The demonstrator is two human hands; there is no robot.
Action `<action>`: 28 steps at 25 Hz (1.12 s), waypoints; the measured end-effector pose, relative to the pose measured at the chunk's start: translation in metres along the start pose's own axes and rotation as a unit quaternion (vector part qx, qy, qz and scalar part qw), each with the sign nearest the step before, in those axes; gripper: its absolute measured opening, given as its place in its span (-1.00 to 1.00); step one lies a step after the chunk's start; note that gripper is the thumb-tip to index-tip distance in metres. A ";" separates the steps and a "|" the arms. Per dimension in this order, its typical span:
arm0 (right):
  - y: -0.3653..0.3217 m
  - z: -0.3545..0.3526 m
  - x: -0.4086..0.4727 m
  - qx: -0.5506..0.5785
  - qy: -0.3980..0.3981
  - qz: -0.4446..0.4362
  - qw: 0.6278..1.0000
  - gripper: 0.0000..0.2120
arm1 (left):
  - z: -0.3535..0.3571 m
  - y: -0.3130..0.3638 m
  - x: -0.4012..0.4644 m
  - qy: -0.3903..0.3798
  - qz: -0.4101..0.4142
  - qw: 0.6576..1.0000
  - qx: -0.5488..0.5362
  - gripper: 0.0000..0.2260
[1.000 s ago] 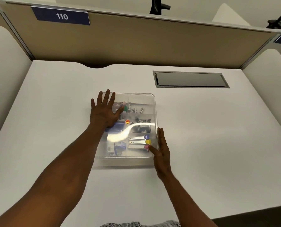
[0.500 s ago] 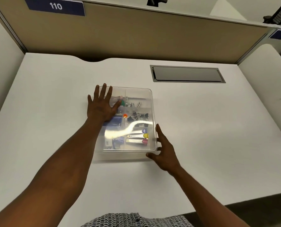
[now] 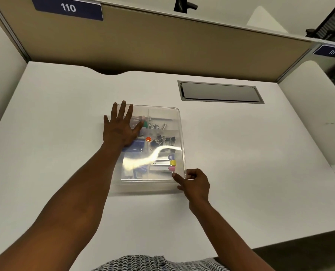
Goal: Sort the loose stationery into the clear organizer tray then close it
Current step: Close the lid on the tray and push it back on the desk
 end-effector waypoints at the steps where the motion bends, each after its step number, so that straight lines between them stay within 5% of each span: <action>1: -0.001 0.002 0.000 -0.016 0.003 0.002 1.000 -0.59 | 0.000 0.000 0.000 -0.001 0.000 1.000 0.000 -0.29; 13: -0.033 0.011 0.005 -0.315 -0.022 -0.149 0.937 -0.50 | -0.001 0.001 0.000 -0.003 -0.003 1.000 0.008 -0.28; 15: -0.030 0.009 0.005 -0.292 -0.022 -0.134 0.947 -0.51 | -0.001 0.001 0.000 -0.006 -0.002 1.000 0.010 -0.28; 18: -0.009 0.001 0.008 -0.065 -0.039 0.005 0.997 -0.55 | -0.001 0.001 0.001 -0.007 -0.002 1.000 0.005 -0.28; 21: 0.011 0.000 0.001 0.121 -0.097 0.119 0.981 -0.67 | -0.001 0.001 0.001 -0.003 -0.002 1.000 0.002 -0.28; 24: 0.011 -0.005 0.000 0.111 -0.112 0.083 0.984 -0.76 | 0.001 0.001 0.001 -0.001 -0.001 1.000 0.000 -0.28; 28: -0.004 -0.006 0.000 -0.051 -0.080 -0.031 0.995 -0.76 | 0.001 0.000 0.003 0.002 -0.001 1.000 0.001 -0.28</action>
Point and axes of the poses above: each hand's wrist, its own x-axis towards the middle knuckle, its own z-axis out of the palm, y = z × x, the point moved 7 cm from there along x, towards the middle knuckle, and after that the axes turned 14 degrees about x, right-handed, at the moved point
